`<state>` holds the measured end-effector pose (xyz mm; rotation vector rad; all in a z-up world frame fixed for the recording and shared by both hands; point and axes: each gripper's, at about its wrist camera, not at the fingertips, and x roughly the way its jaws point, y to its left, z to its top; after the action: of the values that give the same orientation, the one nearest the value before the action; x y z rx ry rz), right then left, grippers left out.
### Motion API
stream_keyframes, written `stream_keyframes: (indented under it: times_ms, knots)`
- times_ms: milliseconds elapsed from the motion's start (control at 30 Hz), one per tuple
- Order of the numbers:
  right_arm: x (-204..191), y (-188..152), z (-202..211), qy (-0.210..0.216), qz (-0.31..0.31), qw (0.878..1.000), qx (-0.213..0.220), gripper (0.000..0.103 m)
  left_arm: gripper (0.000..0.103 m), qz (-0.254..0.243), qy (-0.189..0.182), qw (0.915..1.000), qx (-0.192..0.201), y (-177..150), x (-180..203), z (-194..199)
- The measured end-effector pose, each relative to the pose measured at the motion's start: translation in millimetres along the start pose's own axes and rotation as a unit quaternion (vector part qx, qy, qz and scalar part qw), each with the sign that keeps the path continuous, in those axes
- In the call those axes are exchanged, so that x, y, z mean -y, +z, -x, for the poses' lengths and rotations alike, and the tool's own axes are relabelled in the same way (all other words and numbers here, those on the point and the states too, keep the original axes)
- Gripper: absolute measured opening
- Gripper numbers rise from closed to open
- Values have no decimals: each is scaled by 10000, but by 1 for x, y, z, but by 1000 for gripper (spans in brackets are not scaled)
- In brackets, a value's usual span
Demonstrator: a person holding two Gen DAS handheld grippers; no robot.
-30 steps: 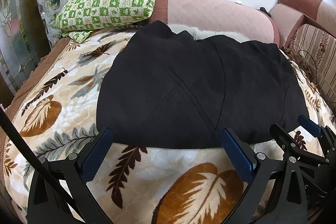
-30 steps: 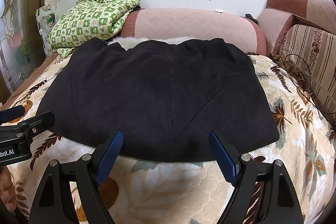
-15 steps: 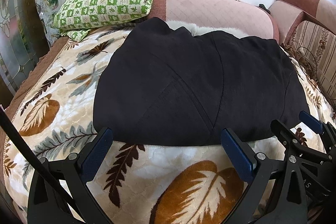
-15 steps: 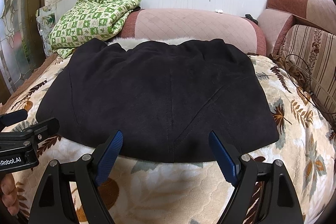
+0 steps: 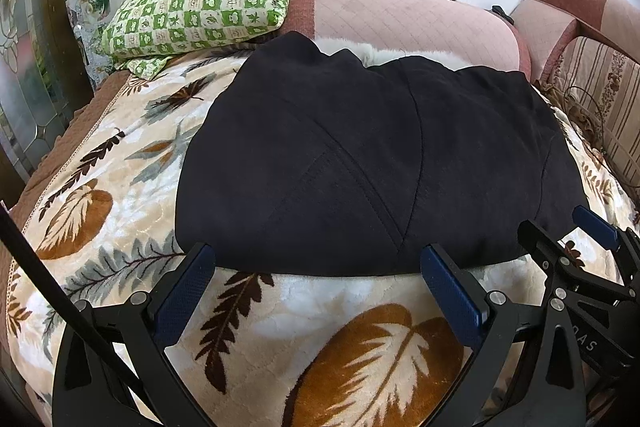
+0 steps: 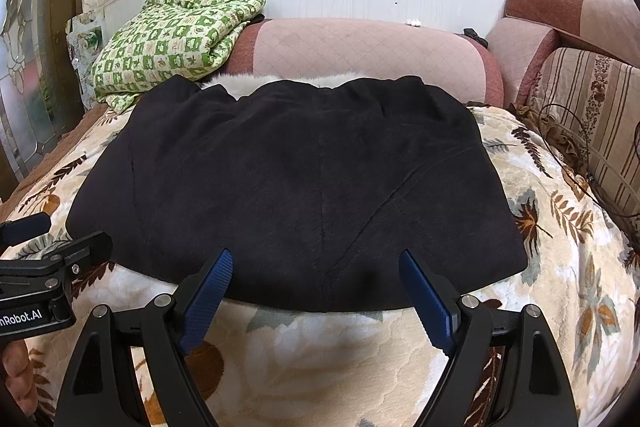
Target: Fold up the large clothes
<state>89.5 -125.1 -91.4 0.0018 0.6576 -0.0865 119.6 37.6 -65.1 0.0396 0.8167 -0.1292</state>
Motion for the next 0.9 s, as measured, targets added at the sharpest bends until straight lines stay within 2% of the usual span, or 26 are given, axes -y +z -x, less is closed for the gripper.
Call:
stream_keyframes:
  times_ms: [133, 233, 367, 467, 533, 567, 700, 800, 900]
  knots:
    - [4, 6, 3, -78, 97, 9999, 78, 88, 102, 66, -1, 10000, -48, 3, -6, -2]
    - [26, 12, 5, -111, -266, 9995, 145, 98, 102, 392, 32, 9992, -89, 10, -28, -7]
    - [52, 6, -9, 188, -878, 9955, -313, 98, 101, 802, 83, 9963, -283, 14, -64, -20]
    - [59, -2, -18, 376, -1030, 9919, -636, 98, 91, 1003, 90, 9939, -456, 15, -85, -29]
    - [62, -5, -22, 627, -1197, 9877, -783, 98, 80, 1270, 56, 9902, -585, 15, -103, -35]
    - [64, -7, -24, 769, -1308, 9848, -851, 98, 78, 1377, -36, 9883, -662, 16, -110, -39]
    - [69, -15, -44, 1376, -1877, 9652, -1190, 98, 77, 1781, -398, 9794, -863, 17, -127, -58]
    - [74, -20, -65, 1833, -2486, 9403, -1430, 99, 77, 1929, -785, 9748, -800, 22, -133, -72]
    - [81, -23, -90, 2205, -3103, 9097, -1656, 101, 83, 1897, -1174, 9724, -683, 29, -131, -85]
